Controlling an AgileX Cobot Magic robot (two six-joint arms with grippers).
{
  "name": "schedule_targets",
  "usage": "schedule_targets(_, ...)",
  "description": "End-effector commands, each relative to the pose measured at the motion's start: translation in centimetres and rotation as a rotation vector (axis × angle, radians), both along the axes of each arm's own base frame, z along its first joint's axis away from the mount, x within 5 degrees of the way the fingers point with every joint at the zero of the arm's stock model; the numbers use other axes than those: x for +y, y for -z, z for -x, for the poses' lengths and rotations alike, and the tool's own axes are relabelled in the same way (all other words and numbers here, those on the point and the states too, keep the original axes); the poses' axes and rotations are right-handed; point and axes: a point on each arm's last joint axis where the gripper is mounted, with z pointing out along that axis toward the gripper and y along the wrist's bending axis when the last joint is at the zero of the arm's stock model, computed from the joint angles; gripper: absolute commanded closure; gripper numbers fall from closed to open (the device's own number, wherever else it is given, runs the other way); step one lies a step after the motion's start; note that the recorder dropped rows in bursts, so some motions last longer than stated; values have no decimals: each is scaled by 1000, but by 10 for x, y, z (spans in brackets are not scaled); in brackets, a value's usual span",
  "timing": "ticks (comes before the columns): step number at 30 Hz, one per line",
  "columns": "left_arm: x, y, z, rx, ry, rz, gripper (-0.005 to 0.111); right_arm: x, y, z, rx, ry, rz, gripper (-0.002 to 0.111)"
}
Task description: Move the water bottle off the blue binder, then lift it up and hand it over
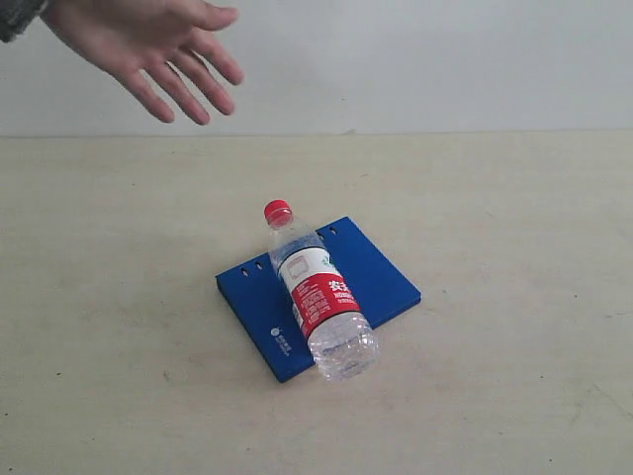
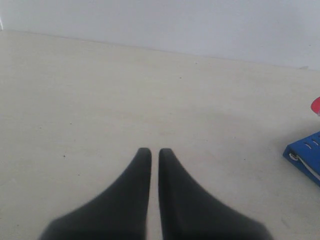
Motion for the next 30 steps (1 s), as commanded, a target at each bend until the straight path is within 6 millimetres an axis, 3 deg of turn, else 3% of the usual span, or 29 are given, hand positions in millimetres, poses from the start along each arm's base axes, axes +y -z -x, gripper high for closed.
schedule_targets(1,0,1,0,-5,6,-1,101,3,-2,1,2,-8,-54,107)
schedule_targets(8,0,1,0,-5,6,-1,101,11,-4,1,-22,-110,-55,107)
schedule_targets(16,0,1,0,-5,6,-1,101,10,-8,-1,-72,-92,-60,107)
schedule_targets(21,0,1,0,-5,6,-1,101,-2,-23,-6,-278,-39,208,107)
schedule_targets(24,0,1,0,-5,6,-1,101,-4,-56,-6,-637,3,399,107)
schedule_targets(26,0,1,0,-5,6,-1,101,-3,-80,1,-829,23,629,107)
schedule_targets(28,0,1,0,-5,6,-1,101,-3,-96,5,-828,16,775,107)
schedule_targets(30,0,1,0,-5,6,-1,101,-4,-110,4,-715,-26,918,107)
